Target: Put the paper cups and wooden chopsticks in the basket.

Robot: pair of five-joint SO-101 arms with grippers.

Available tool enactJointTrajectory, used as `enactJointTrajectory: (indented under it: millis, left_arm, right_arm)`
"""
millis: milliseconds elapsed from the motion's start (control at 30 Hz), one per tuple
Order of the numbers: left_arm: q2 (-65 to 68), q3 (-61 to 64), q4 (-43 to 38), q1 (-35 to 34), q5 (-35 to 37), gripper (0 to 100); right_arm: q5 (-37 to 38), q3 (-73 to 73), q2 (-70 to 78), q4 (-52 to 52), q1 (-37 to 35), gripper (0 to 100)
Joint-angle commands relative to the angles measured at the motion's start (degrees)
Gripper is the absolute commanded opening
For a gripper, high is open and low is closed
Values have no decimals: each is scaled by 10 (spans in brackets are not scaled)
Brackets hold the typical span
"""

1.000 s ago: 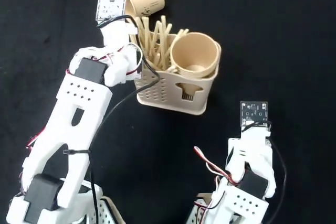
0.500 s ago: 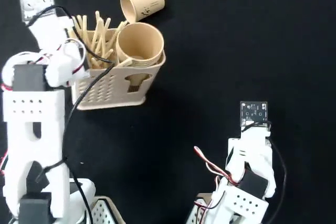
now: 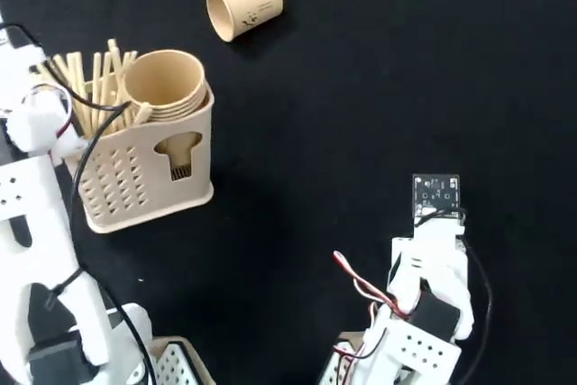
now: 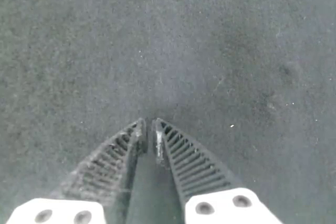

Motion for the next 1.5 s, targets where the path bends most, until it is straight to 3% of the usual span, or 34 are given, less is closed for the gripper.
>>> enactJointTrajectory:
  millis: [0,100,333,433,633,900,1133,1267,1467]
  left_arm:
    - [-18,19,3,12,-56,30]
    - [-21,37,4,14,-77,62]
    - [-25,4,11,13,-76,315]
    - [-25,-70,47,13,-76,321]
    - [-28,-226,117,8,-79,322]
    - [-212,-265,116,-89,-76,321]
    - [-357,-147,113,-139,-80,321]
    - [-365,1,56,-144,-80,321]
    - [-425,143,-20,-145,-76,321]
  right_arm:
    - [7,-1,-33,-10,-9,36]
    - [7,-1,-33,-10,-9,36]
    - [2,-1,-33,-30,-9,38]
    - [2,-4,-33,-30,-16,38]
    - [5,-38,-29,-24,-95,41]
    - [24,-125,-26,-22,-276,111]
    - [7,-126,28,-195,-356,172]
    - [-97,-105,130,-395,-387,224]
    - [-222,-122,371,-672,-433,223]
